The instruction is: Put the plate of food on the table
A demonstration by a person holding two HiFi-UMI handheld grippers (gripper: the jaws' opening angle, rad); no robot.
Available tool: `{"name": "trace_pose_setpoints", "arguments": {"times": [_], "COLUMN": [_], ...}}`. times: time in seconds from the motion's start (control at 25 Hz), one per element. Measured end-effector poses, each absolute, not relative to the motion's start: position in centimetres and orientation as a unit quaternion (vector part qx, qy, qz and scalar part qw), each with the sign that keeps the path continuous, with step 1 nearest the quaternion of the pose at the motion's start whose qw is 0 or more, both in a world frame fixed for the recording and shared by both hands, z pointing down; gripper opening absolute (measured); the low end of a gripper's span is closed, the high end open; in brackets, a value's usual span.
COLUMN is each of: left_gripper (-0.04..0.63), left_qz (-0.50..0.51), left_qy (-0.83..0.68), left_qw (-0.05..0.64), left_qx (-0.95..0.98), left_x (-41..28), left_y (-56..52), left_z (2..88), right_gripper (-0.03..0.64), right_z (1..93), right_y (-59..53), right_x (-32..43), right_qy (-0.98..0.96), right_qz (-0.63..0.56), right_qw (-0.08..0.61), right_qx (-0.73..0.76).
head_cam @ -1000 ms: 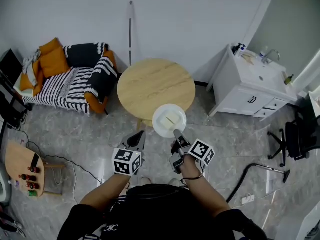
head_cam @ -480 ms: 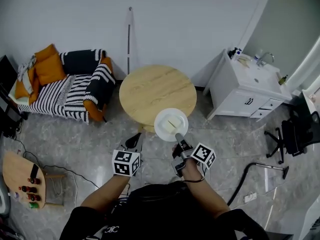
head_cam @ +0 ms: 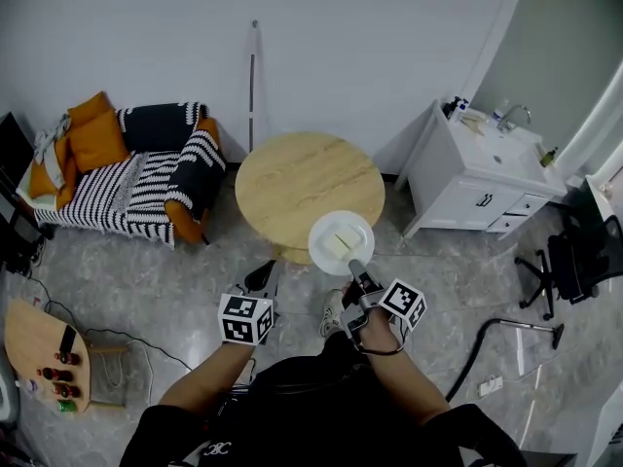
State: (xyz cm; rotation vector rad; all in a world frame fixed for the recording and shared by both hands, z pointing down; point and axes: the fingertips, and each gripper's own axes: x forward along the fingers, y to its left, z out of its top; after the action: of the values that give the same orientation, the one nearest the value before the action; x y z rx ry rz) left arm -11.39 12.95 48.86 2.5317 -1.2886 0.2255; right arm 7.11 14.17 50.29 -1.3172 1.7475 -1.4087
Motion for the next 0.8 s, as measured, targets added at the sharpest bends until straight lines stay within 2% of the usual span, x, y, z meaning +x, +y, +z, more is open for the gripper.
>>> {"name": "trace_pose_setpoints", "arguments": {"times": [0.36, 0.8], "left_gripper": [0.005, 0.005], "left_qz": [0.083, 0.068], "left_qy": [-0.450, -0.448], "left_qw": [0.135, 0.152], "left_qx": [0.879, 0.879], "left_x": [-12.2, -11.5], "left_y": [11.0, 8.7], "left_z": [49.9, 49.6], "right_gripper": [0.017, 0.018], "right_z": [51.4, 52.2], "right_y": [11.7, 7.9], "right_x": [6.7, 6.9], "right_qy": [0.642, 0.647], "right_qz": [-0.526, -0.529], "right_qw": [0.292, 0.279], "right_qx": [-0.475, -0.473]}}
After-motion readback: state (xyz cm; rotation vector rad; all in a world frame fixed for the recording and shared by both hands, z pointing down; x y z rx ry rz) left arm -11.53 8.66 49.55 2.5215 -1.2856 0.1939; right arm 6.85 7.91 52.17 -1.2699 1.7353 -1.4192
